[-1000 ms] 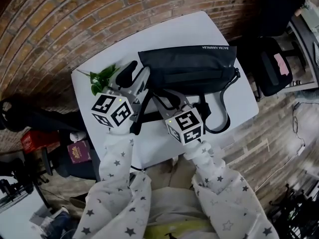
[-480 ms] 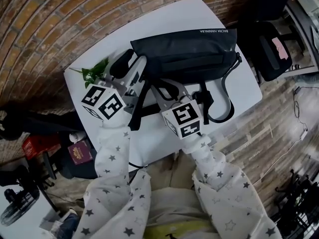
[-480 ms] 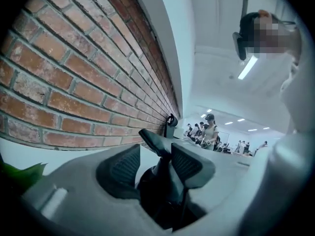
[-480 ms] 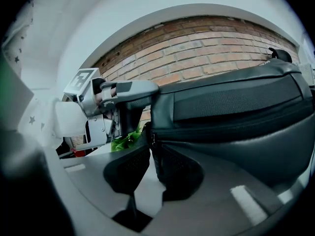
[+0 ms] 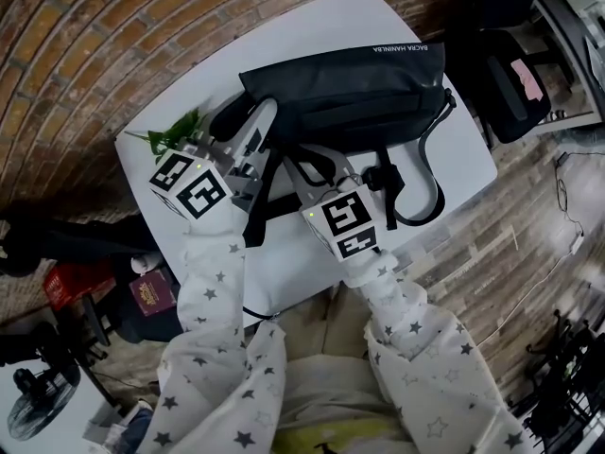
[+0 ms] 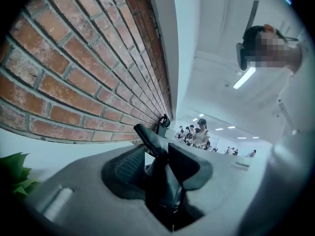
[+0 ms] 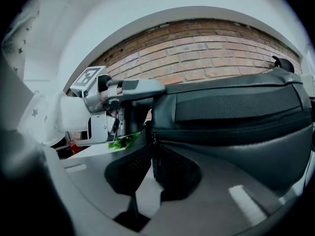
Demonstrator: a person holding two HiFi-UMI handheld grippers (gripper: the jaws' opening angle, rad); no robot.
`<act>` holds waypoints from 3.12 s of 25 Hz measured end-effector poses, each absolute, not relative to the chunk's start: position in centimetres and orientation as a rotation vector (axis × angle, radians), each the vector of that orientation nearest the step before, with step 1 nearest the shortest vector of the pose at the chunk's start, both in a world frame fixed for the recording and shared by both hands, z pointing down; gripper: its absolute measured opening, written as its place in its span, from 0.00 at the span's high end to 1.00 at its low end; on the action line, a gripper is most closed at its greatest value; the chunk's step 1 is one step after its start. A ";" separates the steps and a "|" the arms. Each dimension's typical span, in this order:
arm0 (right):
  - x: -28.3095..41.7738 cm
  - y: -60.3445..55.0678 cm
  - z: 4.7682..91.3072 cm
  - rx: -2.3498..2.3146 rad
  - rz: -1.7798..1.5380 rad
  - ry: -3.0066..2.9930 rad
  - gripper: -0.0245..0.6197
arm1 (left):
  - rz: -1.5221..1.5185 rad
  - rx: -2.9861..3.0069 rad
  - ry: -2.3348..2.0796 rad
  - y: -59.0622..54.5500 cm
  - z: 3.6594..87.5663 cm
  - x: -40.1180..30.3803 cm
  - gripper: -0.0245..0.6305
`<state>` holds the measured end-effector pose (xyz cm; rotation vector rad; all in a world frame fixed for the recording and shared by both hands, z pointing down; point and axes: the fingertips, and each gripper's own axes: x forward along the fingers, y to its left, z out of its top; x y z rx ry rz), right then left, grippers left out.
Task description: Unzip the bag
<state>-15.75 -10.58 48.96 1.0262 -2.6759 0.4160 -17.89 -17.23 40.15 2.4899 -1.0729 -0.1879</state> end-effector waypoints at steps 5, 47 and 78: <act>-15.9 -10.5 48.9 1.003 0.394 -2.680 0.89 | -0.180 2.505 -1.070 -17.3 40.2 -17.7 0.75; -9.9 -10.8 48.3 0.964 0.351 -2.583 0.92 | -0.099 2.489 -1.291 -16.3 40.2 -16.9 0.77; -6.0 -12.8 48.7 1.130 0.398 -2.505 0.92 | 0.027 2.481 -1.472 -16.6 40.5 -18.0 0.78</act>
